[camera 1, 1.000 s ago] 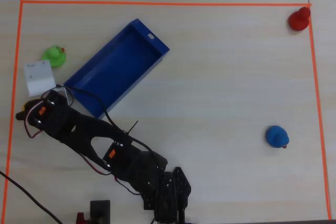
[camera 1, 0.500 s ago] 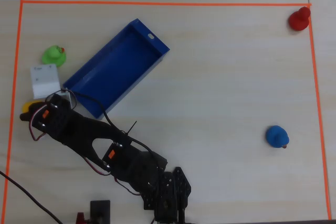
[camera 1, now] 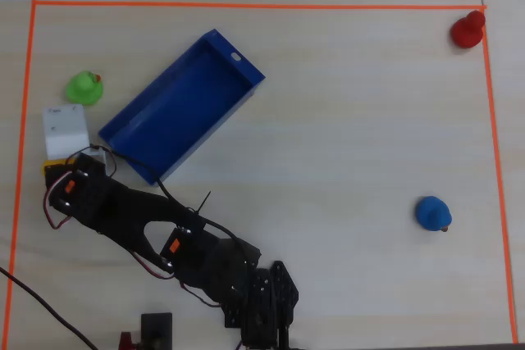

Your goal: Grasp yellow duck and put it into box.

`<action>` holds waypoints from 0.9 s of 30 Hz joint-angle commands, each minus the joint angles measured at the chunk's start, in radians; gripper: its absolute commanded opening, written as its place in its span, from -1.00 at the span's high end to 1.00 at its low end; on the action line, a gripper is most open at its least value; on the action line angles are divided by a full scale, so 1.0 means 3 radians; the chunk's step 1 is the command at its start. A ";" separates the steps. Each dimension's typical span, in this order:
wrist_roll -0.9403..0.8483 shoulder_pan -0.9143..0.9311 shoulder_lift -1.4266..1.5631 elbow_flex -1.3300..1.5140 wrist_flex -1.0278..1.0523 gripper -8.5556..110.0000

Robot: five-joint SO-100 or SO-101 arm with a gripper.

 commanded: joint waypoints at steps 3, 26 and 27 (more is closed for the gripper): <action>0.0118 0.0051 0.0291 -0.0041 0.0066 0.86; -0.0941 0.1508 0.1452 -0.0951 0.1810 0.86; -0.1033 0.1667 0.1473 -0.0910 0.1790 0.86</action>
